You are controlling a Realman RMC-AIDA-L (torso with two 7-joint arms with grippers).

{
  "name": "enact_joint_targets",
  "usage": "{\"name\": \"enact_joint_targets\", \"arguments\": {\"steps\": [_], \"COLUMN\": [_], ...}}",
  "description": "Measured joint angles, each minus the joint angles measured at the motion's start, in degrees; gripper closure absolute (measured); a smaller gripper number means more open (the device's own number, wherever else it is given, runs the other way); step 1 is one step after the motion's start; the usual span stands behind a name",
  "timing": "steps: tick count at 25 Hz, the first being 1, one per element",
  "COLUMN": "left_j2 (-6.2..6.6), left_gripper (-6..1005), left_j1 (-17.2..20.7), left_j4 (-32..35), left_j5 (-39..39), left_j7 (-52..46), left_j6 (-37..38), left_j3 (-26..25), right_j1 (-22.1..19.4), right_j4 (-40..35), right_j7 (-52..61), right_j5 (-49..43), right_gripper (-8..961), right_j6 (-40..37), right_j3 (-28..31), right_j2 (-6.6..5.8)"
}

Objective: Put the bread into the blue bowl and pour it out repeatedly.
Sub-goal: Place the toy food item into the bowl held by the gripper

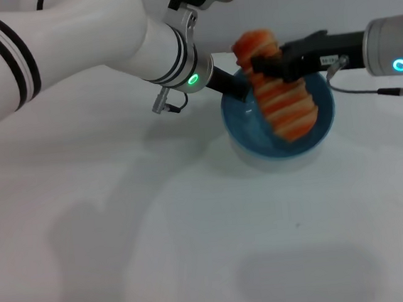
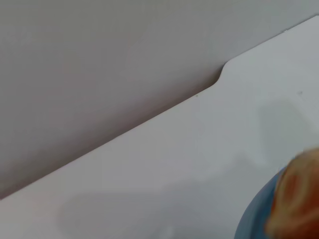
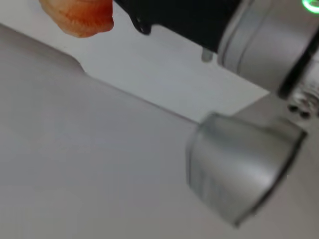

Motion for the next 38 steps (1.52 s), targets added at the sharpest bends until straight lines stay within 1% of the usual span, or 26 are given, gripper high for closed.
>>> {"name": "enact_joint_targets", "arguments": {"steps": [3,8,14,19,21,24,27,29,34,38], "left_j2": [-0.03,-0.07,-0.09,-0.18,-0.19,-0.18,-0.17,-0.15,-0.17,-0.2], "left_gripper": [1000,1000,1000,1000,1000,1001,1001,1001,1001,1001], "left_j1": [0.0,0.0,0.1,0.8,1.0,1.4,1.4,1.4,1.6,1.8], "left_j4": [0.0,0.1,0.0,0.3,0.3,0.3,0.1,0.1,0.3,0.5], "left_j5": [0.0,0.0,-0.1,-0.4,-0.5,-0.6,-0.6,-0.6,-0.6,-0.6], "left_j7": [0.0,0.0,0.0,0.0,0.0,0.0,0.0,0.0,-0.1,-0.1], "left_j6": [-0.3,-0.4,-0.7,-1.5,-1.8,-2.4,-2.5,-2.5,-2.6,-2.4], "left_j3": [0.0,0.0,0.0,0.0,0.0,0.0,0.0,0.0,0.0,0.0], "right_j1": [0.6,0.2,-0.4,-1.6,-2.7,-5.8,-7.6,-7.9,-7.3,-8.2], "right_j4": [2.4,2.7,2.2,0.9,-0.5,-4.6,-7.8,-8.3,-5.7,-6.0], "right_j7": [-0.1,-0.6,-0.7,-1.5,-1.7,-3.4,-4.5,-4.6,-4.6,-4.6], "right_j5": [0.0,0.0,0.1,0.7,2.2,5.9,7.0,6.8,6.7,6.8], "right_gripper": [715,714,567,462,450,432,414,403,373,349], "right_j6": [1.6,2.6,2.6,2.7,2.5,2.2,0.6,-0.5,-1.3,-1.4], "right_j3": [-0.9,-0.8,-0.7,-0.5,-0.3,-0.3,-0.3,-0.3,-0.5,0.7], "right_j2": [0.01,0.07,0.01,-0.1,-0.14,-0.22,-0.3,-0.37,-0.49,-0.45]}}
